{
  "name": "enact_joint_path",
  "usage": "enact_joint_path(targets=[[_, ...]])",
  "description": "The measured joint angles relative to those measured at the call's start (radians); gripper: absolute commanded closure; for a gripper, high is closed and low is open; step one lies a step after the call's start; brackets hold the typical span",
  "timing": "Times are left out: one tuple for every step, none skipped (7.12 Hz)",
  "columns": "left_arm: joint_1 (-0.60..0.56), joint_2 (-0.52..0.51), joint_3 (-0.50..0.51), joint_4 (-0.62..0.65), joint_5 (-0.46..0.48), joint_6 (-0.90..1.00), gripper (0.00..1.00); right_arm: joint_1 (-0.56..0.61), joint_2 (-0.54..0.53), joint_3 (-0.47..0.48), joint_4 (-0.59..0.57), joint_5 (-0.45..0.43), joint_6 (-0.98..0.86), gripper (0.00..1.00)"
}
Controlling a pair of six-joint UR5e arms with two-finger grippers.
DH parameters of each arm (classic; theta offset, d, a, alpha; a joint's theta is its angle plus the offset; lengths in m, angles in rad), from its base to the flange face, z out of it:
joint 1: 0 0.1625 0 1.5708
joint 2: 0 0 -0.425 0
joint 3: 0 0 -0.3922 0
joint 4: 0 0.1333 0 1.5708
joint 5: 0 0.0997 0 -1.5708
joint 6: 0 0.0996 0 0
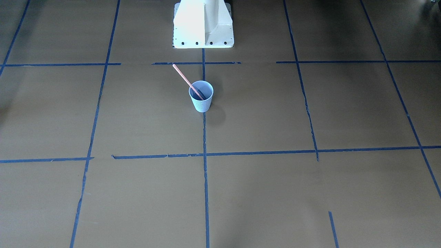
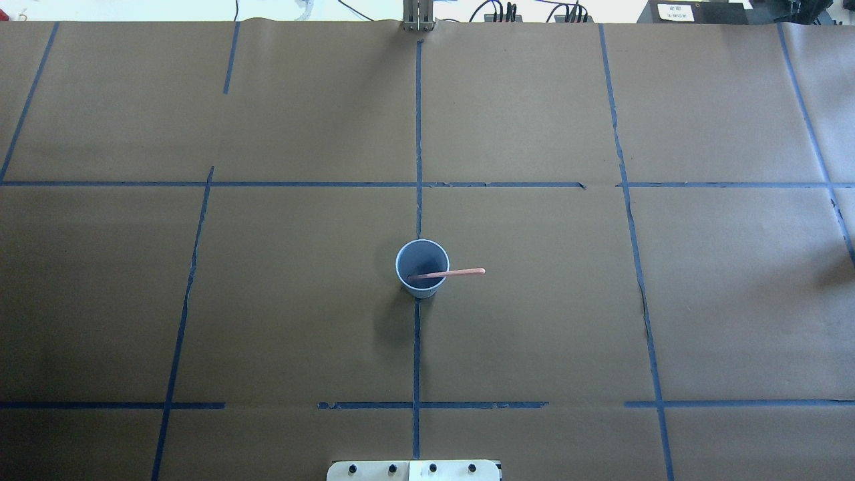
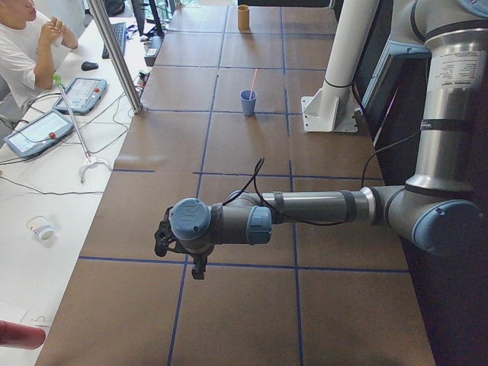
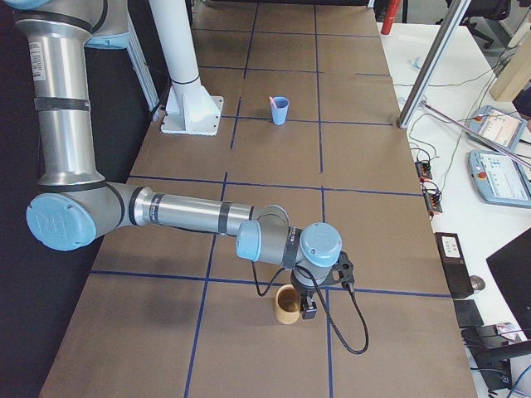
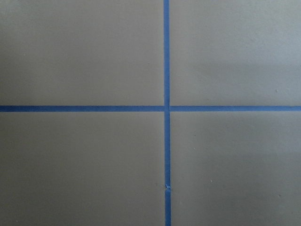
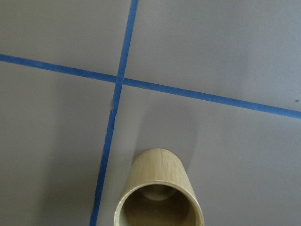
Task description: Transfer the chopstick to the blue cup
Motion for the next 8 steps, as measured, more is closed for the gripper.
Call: enact_joint_path(targets=[[0.001,0.023,-0.009,-0.003,0.000,0.003,0.00,-0.007,0.009,-0.008,0.000,-0.003,-0.001,0.00],[0.001,0.031,-0.022,-0.005,-0.001,0.004,0.00,-0.014,0.021,-0.021,-0.001,-0.005,-0.002,0.00],[0.000,0.035,-0.032,-0.006,0.000,0.004,0.00,-0.017,0.029,-0.029,-0.001,-0.006,-0.002,0.00],[0.000,0.049,-0.051,-0.007,0.002,0.005,0.00,-0.019,0.033,-0.032,-0.001,-0.008,-0.003,0.00],[0.001,0.078,-0.095,-0.007,0.006,0.007,0.00,-0.020,0.037,-0.034,-0.002,-0.008,-0.002,0.00],[0.002,0.106,-0.147,-0.007,0.009,0.010,0.00,-0.021,0.043,-0.041,-0.002,-0.008,-0.002,0.00],[0.003,0.122,-0.187,-0.007,0.012,0.011,0.00,-0.022,0.053,-0.057,-0.002,-0.008,-0.002,0.00],[0.003,0.123,-0.204,-0.006,0.019,0.011,0.00,-0.023,0.060,-0.073,-0.001,-0.008,-0.003,0.00]])
